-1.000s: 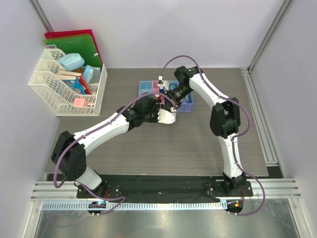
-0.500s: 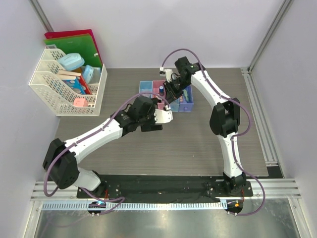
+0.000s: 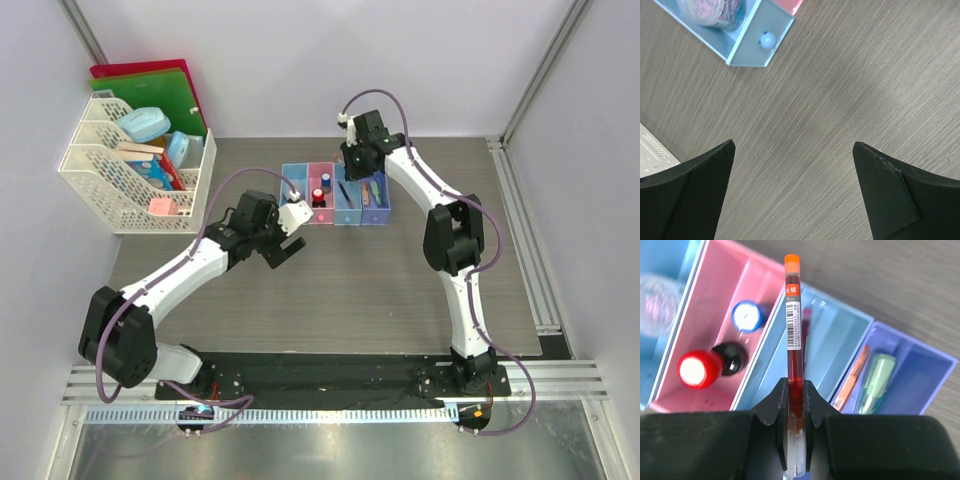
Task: Sort the stationery into containers
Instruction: Place the pen in the storage box.
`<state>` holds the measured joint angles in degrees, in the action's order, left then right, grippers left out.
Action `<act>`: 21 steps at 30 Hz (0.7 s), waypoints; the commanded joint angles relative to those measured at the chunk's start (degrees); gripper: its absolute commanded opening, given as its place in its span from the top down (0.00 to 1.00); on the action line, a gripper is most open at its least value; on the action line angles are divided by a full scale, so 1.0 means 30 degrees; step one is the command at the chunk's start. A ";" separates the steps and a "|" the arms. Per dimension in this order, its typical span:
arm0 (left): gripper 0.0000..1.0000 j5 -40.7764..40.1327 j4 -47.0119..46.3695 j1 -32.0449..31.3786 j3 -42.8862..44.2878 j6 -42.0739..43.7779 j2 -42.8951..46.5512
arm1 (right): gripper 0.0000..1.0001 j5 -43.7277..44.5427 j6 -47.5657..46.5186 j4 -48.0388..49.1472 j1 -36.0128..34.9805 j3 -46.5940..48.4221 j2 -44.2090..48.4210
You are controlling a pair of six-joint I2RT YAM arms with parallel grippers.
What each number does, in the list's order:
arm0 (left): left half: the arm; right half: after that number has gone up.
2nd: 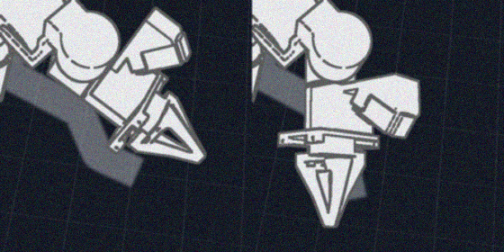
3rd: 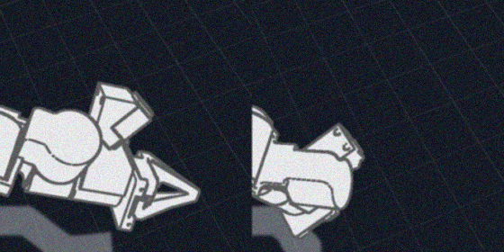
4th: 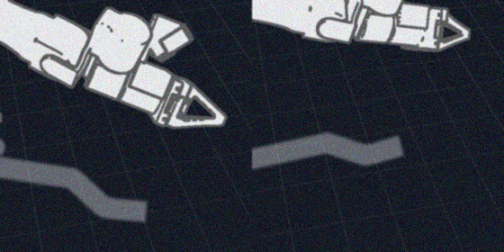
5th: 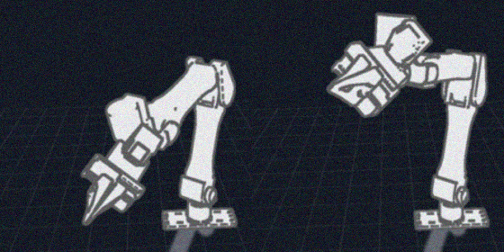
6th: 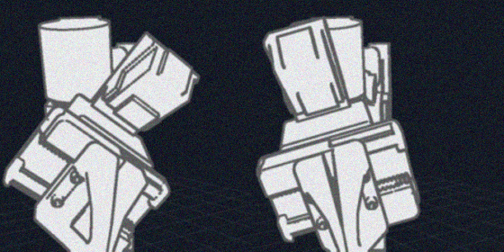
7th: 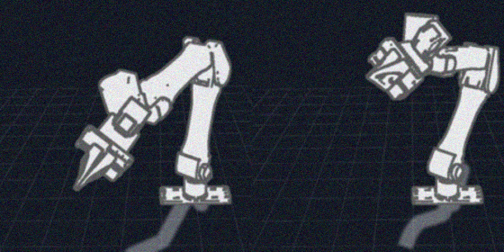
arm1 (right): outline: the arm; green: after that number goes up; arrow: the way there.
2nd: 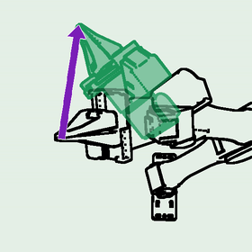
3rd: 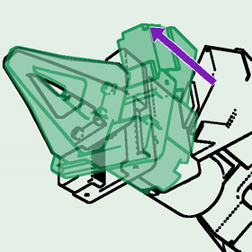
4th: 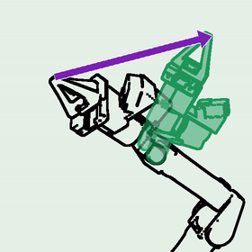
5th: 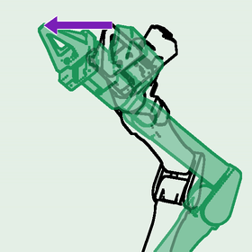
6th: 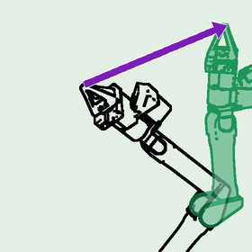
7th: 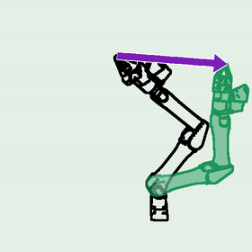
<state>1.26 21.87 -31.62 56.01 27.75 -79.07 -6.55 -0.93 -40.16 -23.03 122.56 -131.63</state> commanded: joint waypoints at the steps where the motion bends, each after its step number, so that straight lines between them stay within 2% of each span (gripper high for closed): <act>1: 0.00 0.1661 -0.0463 0.0753 0.0432 -0.1310 -0.0129 | 0.99 0.2761 0.1187 0.2284 -0.0147 0.0249 -0.0213; 5: 0.00 0.1691 -0.0581 0.1279 0.0578 -0.1251 -0.0158 | 0.99 0.3705 0.1627 0.2488 -0.0264 -0.0685 0.0018; 9: 0.00 0.2099 -0.0522 0.1837 0.1046 -0.1339 -0.0246 | 0.99 0.4524 0.2038 0.4096 -0.0556 -0.4048 0.1366; 12: 0.00 0.2159 -0.0522 0.2071 0.1106 -0.1251 -0.0187 | 0.99 0.4733 0.2214 0.4217 -0.0791 -0.4903 0.1923; 21: 0.00 0.2218 -0.0610 0.2218 0.0901 -0.1193 0.0135 | 0.99 0.5550 0.2448 0.4335 -0.1259 -0.5373 0.2626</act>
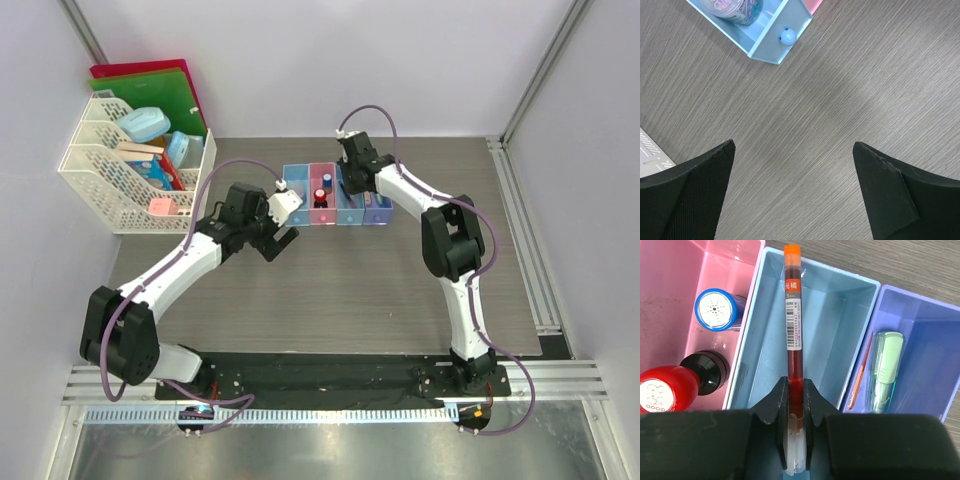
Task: Sort the stationery into containers
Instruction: Place the pen in the storage box.
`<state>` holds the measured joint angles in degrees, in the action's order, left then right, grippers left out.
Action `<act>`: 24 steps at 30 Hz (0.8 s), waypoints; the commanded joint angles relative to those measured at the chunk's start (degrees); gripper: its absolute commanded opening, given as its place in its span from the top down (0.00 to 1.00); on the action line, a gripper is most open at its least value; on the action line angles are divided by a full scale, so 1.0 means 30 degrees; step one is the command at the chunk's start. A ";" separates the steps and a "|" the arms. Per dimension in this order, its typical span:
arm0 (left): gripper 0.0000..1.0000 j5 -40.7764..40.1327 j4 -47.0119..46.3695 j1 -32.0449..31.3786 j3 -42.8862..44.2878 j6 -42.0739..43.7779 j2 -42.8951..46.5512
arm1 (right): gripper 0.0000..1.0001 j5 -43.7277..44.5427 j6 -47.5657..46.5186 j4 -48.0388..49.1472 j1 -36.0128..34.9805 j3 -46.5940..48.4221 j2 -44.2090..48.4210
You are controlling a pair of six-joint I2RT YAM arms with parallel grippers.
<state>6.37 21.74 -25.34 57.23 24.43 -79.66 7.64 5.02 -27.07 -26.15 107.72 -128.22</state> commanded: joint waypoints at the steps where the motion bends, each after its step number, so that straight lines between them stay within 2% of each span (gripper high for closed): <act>1: 0.00 0.0484 -0.0653 0.0127 0.0464 -0.0085 0.0361 | 0.99 0.0881 0.0467 0.0000 -0.0247 -0.0603 0.1781; 12: 0.00 0.0425 -0.0713 0.0157 0.0610 -0.0056 0.0390 | 0.97 0.0882 0.0437 0.0205 -0.0658 -0.1367 0.2312; 13: 0.00 0.0454 -0.0712 0.0157 0.0610 -0.0056 0.0419 | 0.87 0.0707 0.0379 0.0205 -0.0687 -0.1337 0.2283; 15: 0.00 0.0425 -0.0712 0.0157 0.0610 -0.0114 0.0449 | 0.77 0.0589 0.0174 0.0205 -0.0833 -0.1249 0.2224; 16: 0.00 0.0454 -0.0741 0.0186 0.0639 -0.0114 0.0420 | 0.69 0.0443 0.0174 0.0205 -0.0833 -0.1249 0.2224; 18: 0.00 0.0367 -0.0771 0.0186 0.0668 -0.0173 0.0361 | 0.63 0.0325 0.0115 0.0205 -0.0863 -0.1220 0.2311; 19: 0.00 0.0395 -0.0800 0.0215 0.0669 -0.0260 0.0303 | 0.56 0.0354 0.0115 0.0205 -0.0834 -0.1191 0.2341; 22: 0.00 0.0570 -0.0743 0.0274 0.0873 -0.0466 0.0098 | 0.43 0.0267 0.0057 0.0146 -0.0892 -0.1162 0.2604; 24: 0.00 0.0630 -0.0741 0.0274 0.0932 -0.0612 -0.0048 | 0.39 0.0354 -0.0002 0.0117 -0.0863 -0.1132 0.2779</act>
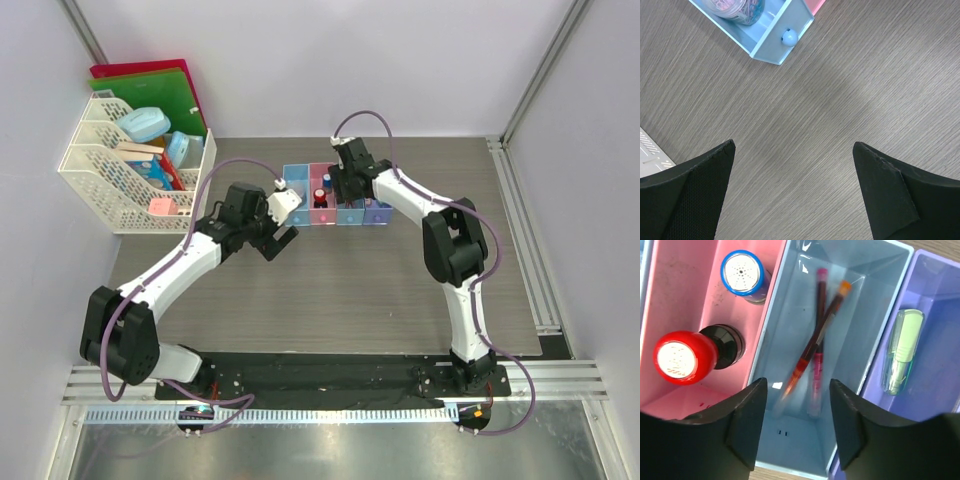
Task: Sort the stationery into containers
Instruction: Place the pen in the storage box, then reset both arms
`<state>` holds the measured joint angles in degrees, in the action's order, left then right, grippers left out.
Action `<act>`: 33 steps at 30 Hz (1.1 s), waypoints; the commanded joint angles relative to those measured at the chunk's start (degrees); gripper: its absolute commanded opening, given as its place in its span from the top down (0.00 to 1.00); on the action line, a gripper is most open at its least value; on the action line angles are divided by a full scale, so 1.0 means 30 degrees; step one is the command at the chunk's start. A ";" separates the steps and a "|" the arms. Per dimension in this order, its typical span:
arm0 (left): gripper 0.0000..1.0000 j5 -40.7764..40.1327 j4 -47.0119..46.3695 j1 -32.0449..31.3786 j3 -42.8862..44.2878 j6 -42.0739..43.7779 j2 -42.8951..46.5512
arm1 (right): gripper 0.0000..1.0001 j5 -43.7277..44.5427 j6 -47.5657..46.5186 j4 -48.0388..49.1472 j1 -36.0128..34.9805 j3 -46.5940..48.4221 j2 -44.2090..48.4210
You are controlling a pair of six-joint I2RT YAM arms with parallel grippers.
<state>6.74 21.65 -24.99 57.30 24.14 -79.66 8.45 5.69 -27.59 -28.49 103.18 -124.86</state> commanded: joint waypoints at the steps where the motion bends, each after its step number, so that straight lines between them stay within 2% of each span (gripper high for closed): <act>1: 0.00 0.0477 -0.0742 0.0186 0.1026 -0.0547 -0.0049 | 0.36 0.0084 -0.0286 0.0263 -0.0112 0.0383 0.1832; 3: 0.00 0.0448 -0.0829 0.0245 0.1057 -0.0605 0.0009 | 0.33 0.0026 -0.0462 0.0117 -0.0113 0.0617 0.2097; 6: 0.00 0.0739 -0.0976 0.0566 0.1261 -0.0957 0.0243 | 0.22 -0.0323 -0.0783 -0.0234 -0.0113 0.1026 0.3149; 7: 0.00 0.0857 -0.0831 0.0654 0.1494 -0.1073 0.0447 | 0.14 -0.0471 -0.0988 -0.0293 -0.0142 0.1144 0.3471; 10: 0.00 0.1294 -0.0539 0.1093 0.2021 -0.1949 0.0973 | 0.00 -0.1084 -0.1689 -0.0733 -0.0083 0.1467 0.4994; 16: 0.00 0.2438 0.0226 0.2410 0.2494 -0.3445 0.2029 | 0.00 -0.1435 -0.4500 -0.1492 -0.0054 -0.0608 0.8919; 19: 0.00 0.1188 -0.1033 0.2969 0.1588 -0.5203 0.2732 | 0.00 -0.2255 -0.5442 -0.2257 0.0472 -0.3007 1.0998; 23: 0.00 0.0887 -0.2000 0.3408 0.0152 -0.6054 0.4368 | 0.00 -0.2581 -0.5063 -0.1264 0.1731 -0.8037 1.4454; 29: 0.00 0.1004 -0.4631 0.3468 -0.2894 -0.6612 0.6716 | 0.00 -0.3109 -0.4039 0.1341 0.3957 -1.3138 1.9844; 33: 0.00 0.0040 -0.6073 0.3497 -0.4683 -0.6435 0.7714 | 0.00 -0.1881 -0.3832 0.2811 0.4252 -1.4880 2.1871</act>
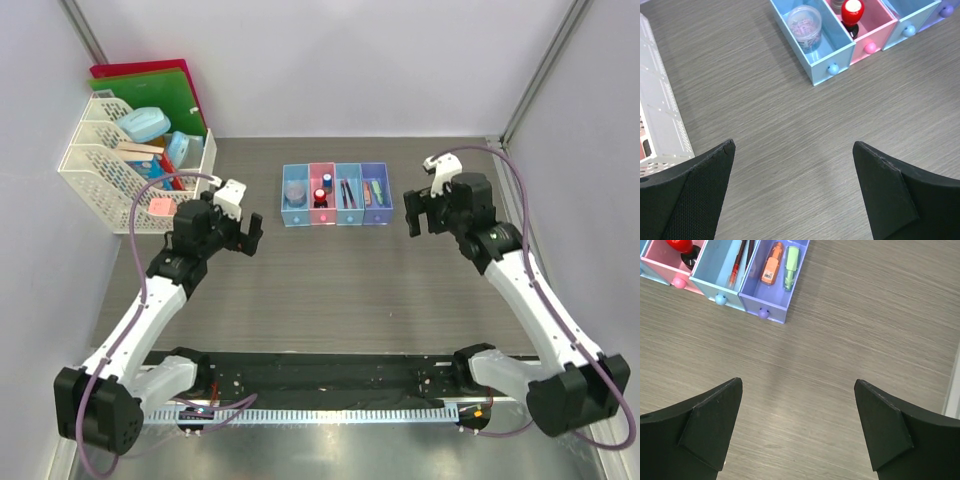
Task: Sort the stationery into containers
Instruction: Reset both arms
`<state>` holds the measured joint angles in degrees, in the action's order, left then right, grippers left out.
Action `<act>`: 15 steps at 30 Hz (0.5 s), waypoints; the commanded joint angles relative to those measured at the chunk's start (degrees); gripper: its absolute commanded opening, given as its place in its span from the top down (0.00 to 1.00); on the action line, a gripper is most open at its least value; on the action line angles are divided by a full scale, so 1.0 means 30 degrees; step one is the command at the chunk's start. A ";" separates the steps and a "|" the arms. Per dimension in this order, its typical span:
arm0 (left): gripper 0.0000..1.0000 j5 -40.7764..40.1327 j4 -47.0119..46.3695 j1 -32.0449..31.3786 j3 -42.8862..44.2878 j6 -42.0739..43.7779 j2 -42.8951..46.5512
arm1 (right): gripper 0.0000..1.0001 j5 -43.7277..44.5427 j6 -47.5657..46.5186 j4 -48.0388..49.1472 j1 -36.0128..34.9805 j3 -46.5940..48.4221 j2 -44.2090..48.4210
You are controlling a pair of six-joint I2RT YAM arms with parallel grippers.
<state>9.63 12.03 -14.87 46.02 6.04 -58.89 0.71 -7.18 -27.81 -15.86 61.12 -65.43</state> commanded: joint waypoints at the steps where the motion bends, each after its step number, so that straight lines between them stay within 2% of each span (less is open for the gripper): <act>1: 0.00 -0.1127 -0.2868 0.0124 -0.1042 -0.0461 0.0822 | 0.00 0.0788 0.0634 0.2913 0.0129 -0.0834 0.2266; 15: 0.00 -0.1481 -0.3923 0.0212 -0.2244 -0.0637 0.1057 | 0.00 0.0320 0.0401 0.3412 0.0188 -0.1536 0.2211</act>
<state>5.58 3.90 -14.59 39.59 4.86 -56.25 1.58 -5.93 -20.82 -15.51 56.62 -58.89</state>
